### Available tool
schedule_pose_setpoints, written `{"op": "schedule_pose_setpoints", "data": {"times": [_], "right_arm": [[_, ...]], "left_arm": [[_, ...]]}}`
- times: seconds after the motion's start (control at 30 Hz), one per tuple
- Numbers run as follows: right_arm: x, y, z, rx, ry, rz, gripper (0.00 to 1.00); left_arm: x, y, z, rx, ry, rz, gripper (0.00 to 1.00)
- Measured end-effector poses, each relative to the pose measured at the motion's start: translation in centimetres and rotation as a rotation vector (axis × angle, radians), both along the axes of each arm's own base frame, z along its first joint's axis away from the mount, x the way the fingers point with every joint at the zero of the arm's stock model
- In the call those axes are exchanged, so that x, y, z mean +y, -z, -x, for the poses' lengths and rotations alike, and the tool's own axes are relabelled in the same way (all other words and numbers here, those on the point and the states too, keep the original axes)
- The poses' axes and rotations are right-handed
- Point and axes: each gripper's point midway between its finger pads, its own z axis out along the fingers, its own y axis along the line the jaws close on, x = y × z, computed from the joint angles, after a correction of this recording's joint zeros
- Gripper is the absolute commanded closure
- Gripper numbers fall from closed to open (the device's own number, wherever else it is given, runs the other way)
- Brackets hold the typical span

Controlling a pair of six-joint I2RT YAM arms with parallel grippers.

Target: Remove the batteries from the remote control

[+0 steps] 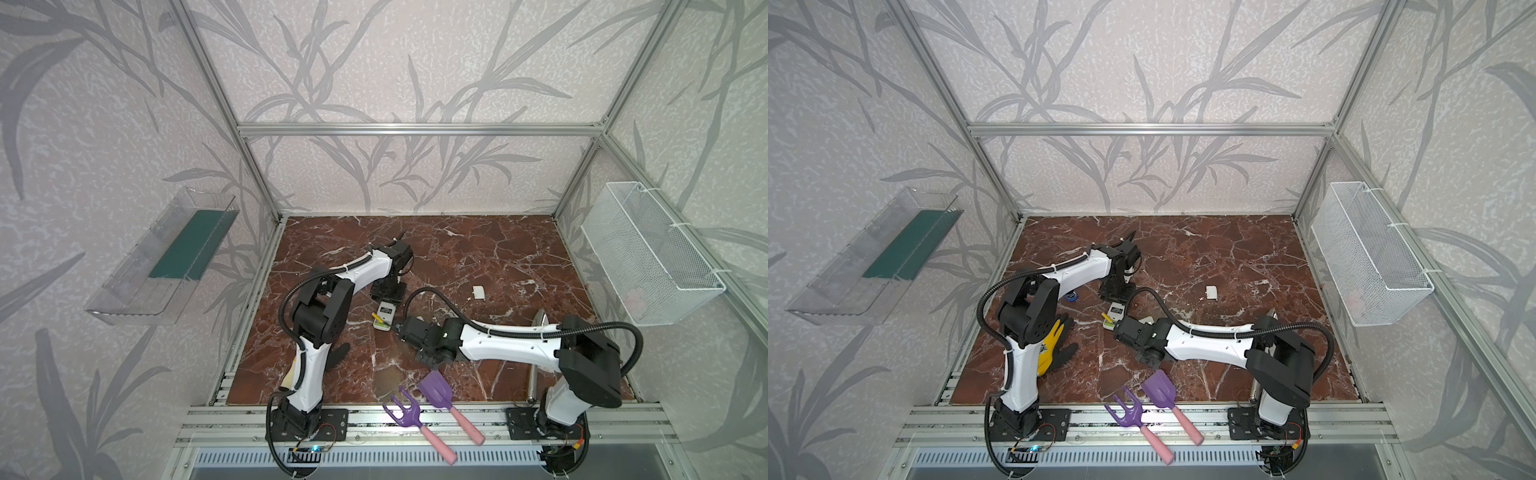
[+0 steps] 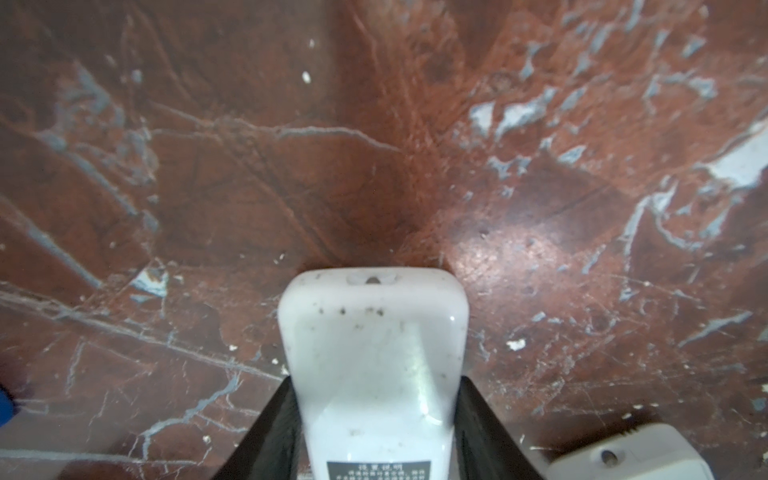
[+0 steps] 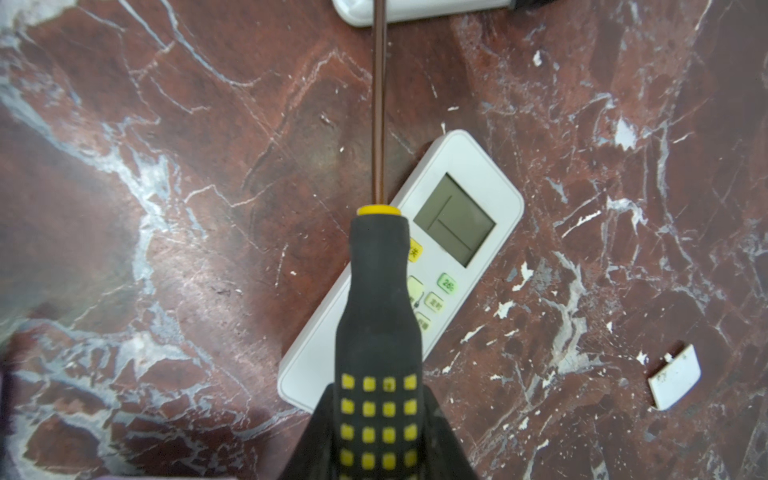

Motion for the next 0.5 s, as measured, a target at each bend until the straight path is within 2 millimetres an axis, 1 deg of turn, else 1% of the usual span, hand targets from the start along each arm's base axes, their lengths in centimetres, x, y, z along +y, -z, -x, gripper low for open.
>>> {"op": "schedule_pose_setpoints", "data": {"times": [0.2,0.5], "right_arm": [[0.52,-0.05,0.08,0.008,-0.004,-0.024,1.0],[1.07,-0.4,-0.49,-0.012,0.001,-0.042,1.0]], "left_arm": [[0.01,-0.01,-0.02,0.001,-0.001,0.002,0.54],[0.01,-0.01,-0.01,0.001,-0.001,0.002,0.54]]}}
